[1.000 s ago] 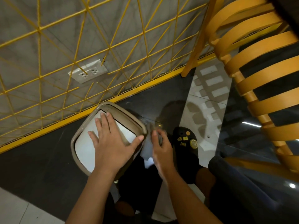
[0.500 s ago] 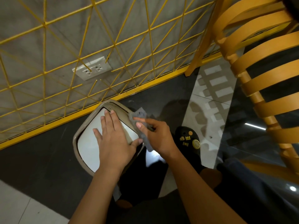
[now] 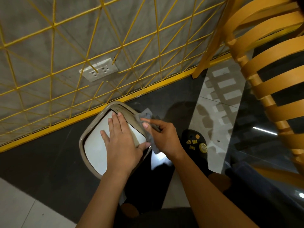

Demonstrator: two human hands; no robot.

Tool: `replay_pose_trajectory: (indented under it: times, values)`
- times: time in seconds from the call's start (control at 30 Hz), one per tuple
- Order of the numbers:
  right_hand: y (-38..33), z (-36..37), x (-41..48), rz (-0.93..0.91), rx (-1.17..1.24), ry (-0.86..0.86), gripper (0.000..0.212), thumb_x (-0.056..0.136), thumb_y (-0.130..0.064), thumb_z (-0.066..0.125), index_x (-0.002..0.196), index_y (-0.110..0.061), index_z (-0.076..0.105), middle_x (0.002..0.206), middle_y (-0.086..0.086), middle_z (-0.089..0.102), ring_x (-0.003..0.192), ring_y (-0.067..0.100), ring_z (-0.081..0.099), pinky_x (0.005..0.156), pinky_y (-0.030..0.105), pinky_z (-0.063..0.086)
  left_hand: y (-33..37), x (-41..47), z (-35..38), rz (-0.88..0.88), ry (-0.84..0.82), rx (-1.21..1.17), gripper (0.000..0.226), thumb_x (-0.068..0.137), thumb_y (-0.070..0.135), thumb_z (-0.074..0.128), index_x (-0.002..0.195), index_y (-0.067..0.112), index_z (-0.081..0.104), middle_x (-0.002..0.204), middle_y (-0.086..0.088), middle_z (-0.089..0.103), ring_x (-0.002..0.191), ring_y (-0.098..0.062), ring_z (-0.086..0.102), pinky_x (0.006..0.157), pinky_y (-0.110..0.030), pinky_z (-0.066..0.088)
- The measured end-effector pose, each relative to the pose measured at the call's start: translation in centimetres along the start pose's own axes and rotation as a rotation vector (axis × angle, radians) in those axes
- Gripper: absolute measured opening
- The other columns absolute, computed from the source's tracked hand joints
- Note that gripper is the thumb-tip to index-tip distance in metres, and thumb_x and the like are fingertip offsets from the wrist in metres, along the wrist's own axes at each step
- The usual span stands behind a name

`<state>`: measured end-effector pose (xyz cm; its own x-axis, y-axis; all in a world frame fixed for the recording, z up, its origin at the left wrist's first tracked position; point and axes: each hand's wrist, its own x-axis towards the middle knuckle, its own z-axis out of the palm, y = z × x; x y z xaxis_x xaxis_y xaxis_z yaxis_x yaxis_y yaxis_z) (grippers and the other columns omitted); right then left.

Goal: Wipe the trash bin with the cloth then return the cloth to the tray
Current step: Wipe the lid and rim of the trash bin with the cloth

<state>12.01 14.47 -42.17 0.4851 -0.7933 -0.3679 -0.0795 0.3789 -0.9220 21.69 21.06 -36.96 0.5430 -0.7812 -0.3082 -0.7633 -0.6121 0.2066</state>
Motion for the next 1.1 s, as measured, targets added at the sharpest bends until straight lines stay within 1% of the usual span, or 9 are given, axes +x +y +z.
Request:
replay_pose_trajectory:
  times: [0.13, 0.27, 0.37, 0.5, 0.57, 0.73, 0.83, 0.97, 1.1]
  values:
    - [-0.2, 0.1, 1.0, 0.038, -0.135, 0.003, 0.021, 0.087, -0.016, 0.062, 0.106, -0.013, 0.069, 0.108, 0.004, 0.07, 0.098, -0.004, 0.058, 0.083, 0.006, 0.042, 0.0, 0.0, 0.0, -0.005, 0.002, 0.005, 0.115, 0.073, 0.054, 0.066, 0.145, 0.011, -0.012, 0.156, -0.007, -0.012, 0.143, -0.023, -0.012, 0.113, -0.044, -0.005]
    - [0.5, 0.4, -0.3, -0.056, -0.07, 0.031, 0.019, 0.085, -0.016, 0.064, 0.102, -0.018, 0.071, 0.089, -0.015, 0.069, 0.087, -0.014, 0.06, 0.074, 0.002, 0.044, 0.1, 0.0, 0.0, -0.009, 0.0, -0.001, 0.114, 0.073, 0.054, 0.065, 0.145, 0.01, -0.012, 0.155, -0.007, -0.014, 0.143, -0.023, -0.013, 0.113, -0.044, -0.006]
    - [0.0, 0.0, 0.4, -0.029, -0.11, 0.016, 0.02, 0.086, -0.015, 0.062, 0.105, -0.013, 0.07, 0.085, -0.017, 0.067, 0.078, -0.02, 0.057, 0.071, -0.002, 0.041, 0.1, 0.0, 0.1, -0.004, -0.002, 0.004, 0.114, 0.074, 0.054, 0.065, 0.144, 0.01, -0.013, 0.155, -0.007, -0.015, 0.142, -0.023, -0.013, 0.113, -0.044, -0.006]
    - [-0.5, 0.3, 0.8, -0.032, -0.177, -0.004, 0.02, 0.087, -0.015, 0.061, 0.104, -0.012, 0.07, 0.065, -0.023, 0.065, 0.055, -0.021, 0.053, 0.058, -0.003, 0.039, 0.1, 0.0, 0.1, -0.018, -0.002, 0.003, 0.115, 0.073, 0.054, 0.065, 0.144, 0.01, -0.014, 0.155, -0.007, -0.014, 0.142, -0.024, -0.013, 0.113, -0.045, -0.006]
    - [-0.5, 0.4, 0.3, -0.061, -0.183, -0.008, 0.02, 0.086, -0.015, 0.062, 0.105, -0.013, 0.07, 0.07, -0.025, 0.064, 0.062, -0.02, 0.056, 0.06, -0.003, 0.041, 0.1, 0.1, 0.0, -0.017, -0.003, -0.004, 0.115, 0.074, 0.054, 0.065, 0.144, 0.01, -0.014, 0.155, -0.007, -0.015, 0.142, -0.024, -0.014, 0.113, -0.045, -0.006]
    - [-1.2, 0.5, 0.8, 0.039, -0.229, 0.038, 0.022, 0.088, -0.019, 0.061, 0.107, -0.014, 0.069, 0.105, 0.001, 0.07, 0.1, 0.002, 0.061, 0.077, 0.0, 0.04, 0.3, 0.0, -0.2, -0.017, -0.021, 0.001, 0.115, 0.074, 0.054, 0.065, 0.144, 0.009, -0.015, 0.155, -0.007, -0.016, 0.142, -0.024, -0.015, 0.113, -0.044, -0.007]
    - [-1.6, 0.8, 0.1, -0.041, -0.24, 0.01, 0.022, 0.088, -0.016, 0.06, 0.108, -0.013, 0.069, 0.1, -0.003, 0.069, 0.094, -0.009, 0.056, 0.074, -0.005, 0.039, 0.3, 0.0, -0.3, -0.023, -0.025, 0.0, 0.115, 0.075, 0.053, 0.065, 0.144, 0.009, -0.016, 0.155, -0.008, -0.017, 0.142, -0.024, -0.016, 0.113, -0.045, -0.007]
    - [-2.4, 0.1, -0.2, -0.095, -0.189, -0.061, 0.022, 0.088, -0.014, 0.06, 0.108, -0.011, 0.068, 0.078, -0.018, 0.062, 0.065, -0.018, 0.056, 0.06, -0.003, 0.04, 0.3, 0.1, -0.4, -0.004, -0.04, -0.022, 0.119, 0.072, 0.053, 0.068, 0.143, 0.011, -0.017, 0.154, -0.007, -0.02, 0.141, -0.024, -0.017, 0.112, -0.044, -0.008]
    - [-3.0, -0.5, -0.2, 0.009, 0.185, 0.018, 0.027, 0.087, -0.009, 0.058, 0.113, -0.017, 0.061, 0.109, -0.003, 0.064, 0.102, 0.005, 0.061, 0.091, 0.021, 0.049, -0.7, 0.4, -0.9, 0.03, -0.127, -0.072, 0.125, 0.067, 0.054, 0.071, 0.142, 0.013, -0.021, 0.152, -0.006, -0.026, 0.14, -0.021, -0.023, 0.112, -0.044, -0.01]
